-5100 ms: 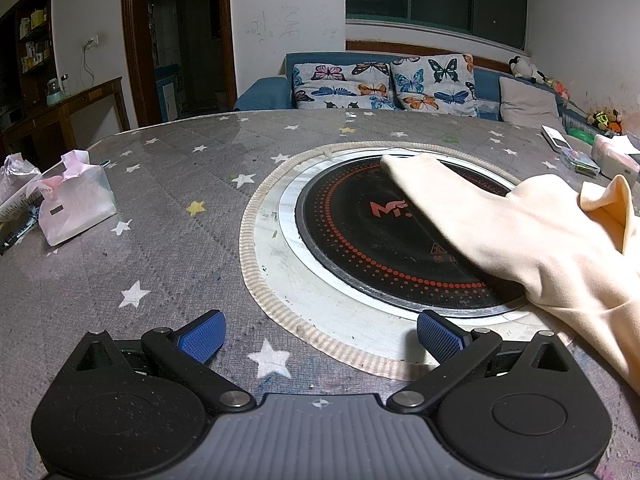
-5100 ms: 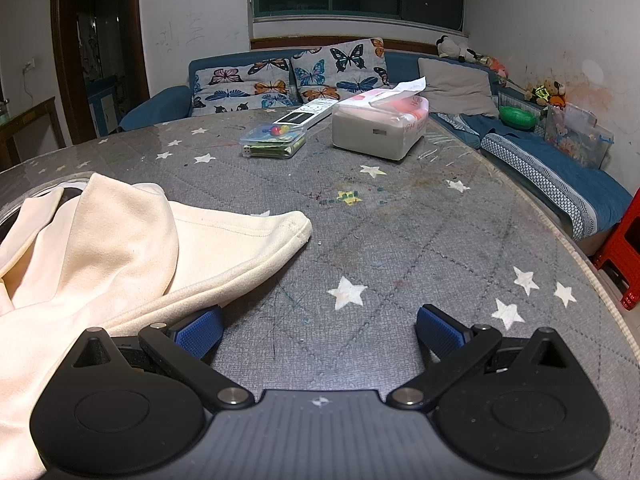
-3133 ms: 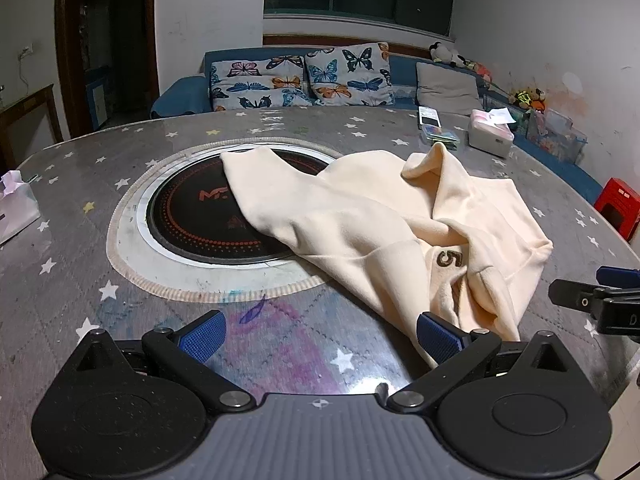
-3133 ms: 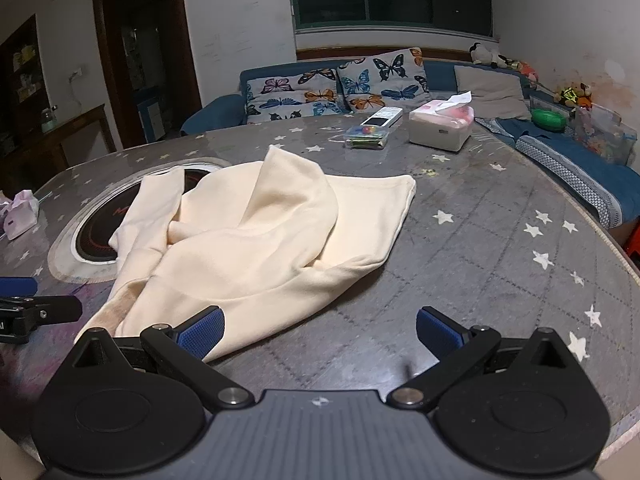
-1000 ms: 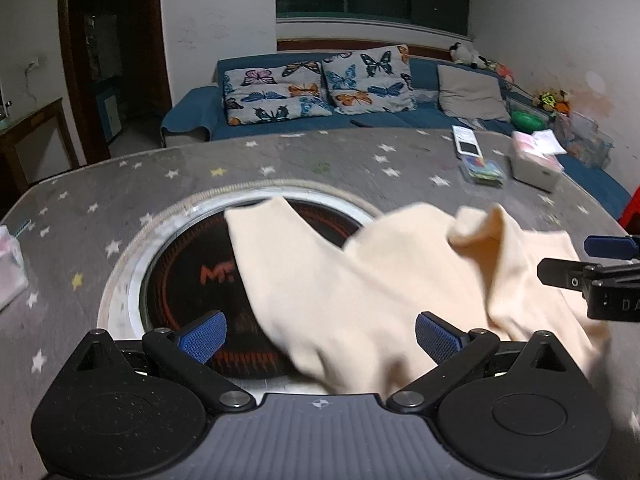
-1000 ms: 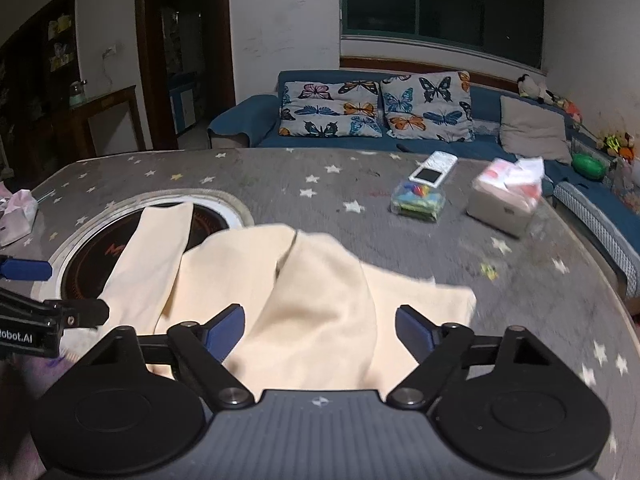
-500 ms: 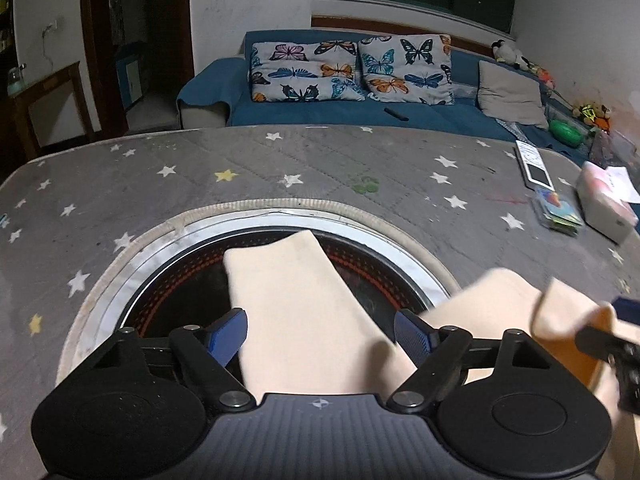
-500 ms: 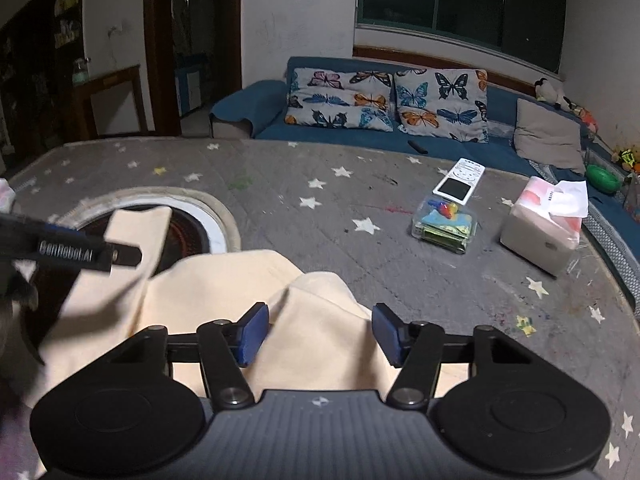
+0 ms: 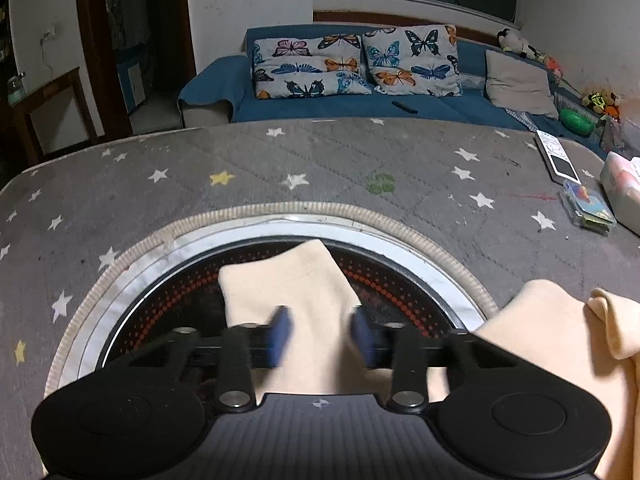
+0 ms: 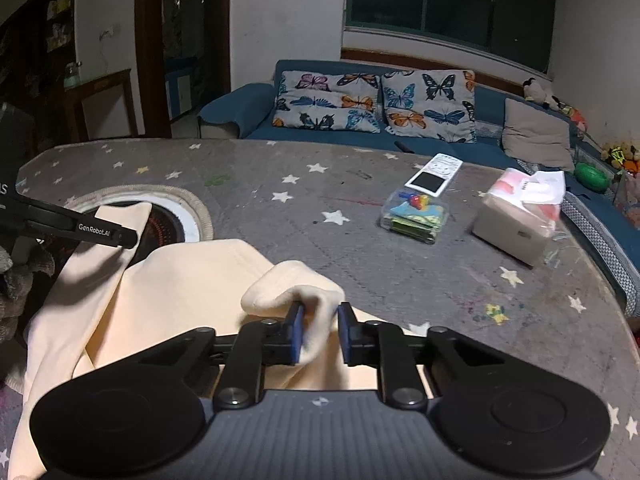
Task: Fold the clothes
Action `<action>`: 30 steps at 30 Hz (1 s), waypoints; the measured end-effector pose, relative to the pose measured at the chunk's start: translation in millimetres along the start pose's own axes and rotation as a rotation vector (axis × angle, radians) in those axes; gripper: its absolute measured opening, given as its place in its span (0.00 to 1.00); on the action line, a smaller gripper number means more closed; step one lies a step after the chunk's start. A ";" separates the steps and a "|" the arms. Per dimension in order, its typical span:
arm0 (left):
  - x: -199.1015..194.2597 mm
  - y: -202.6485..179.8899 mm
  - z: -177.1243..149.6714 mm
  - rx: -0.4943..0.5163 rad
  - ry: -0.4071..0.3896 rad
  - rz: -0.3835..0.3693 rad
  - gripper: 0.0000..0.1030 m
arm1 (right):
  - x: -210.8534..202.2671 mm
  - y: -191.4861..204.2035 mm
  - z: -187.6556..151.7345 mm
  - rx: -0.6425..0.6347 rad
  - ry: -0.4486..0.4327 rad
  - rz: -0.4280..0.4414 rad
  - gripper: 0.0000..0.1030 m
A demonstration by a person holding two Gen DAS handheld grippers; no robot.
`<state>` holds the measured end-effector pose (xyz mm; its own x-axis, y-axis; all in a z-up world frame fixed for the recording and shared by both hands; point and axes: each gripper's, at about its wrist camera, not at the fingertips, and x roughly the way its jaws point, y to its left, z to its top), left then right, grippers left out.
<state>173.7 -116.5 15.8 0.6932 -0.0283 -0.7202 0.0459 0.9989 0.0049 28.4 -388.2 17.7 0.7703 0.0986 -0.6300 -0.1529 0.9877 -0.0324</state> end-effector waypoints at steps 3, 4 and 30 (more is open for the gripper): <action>-2.9 5.7 0.2 -0.021 -0.006 -0.014 0.09 | -14.0 -8.0 -1.7 0.025 -0.026 -0.010 0.10; -5.1 8.5 -0.1 -0.031 -0.012 -0.018 0.08 | -19.8 -11.1 -2.3 0.035 -0.035 -0.014 0.10; -177.9 139.1 -81.5 -0.379 -0.248 -0.019 0.00 | -3.1 12.4 -3.9 0.074 -0.008 0.064 0.41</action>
<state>-1.8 30.4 88.1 0.8483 -0.0080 -0.5294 -0.1748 0.9395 -0.2944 21.7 -376.7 16.2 0.7653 0.1627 -0.6227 -0.1560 0.9856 0.0658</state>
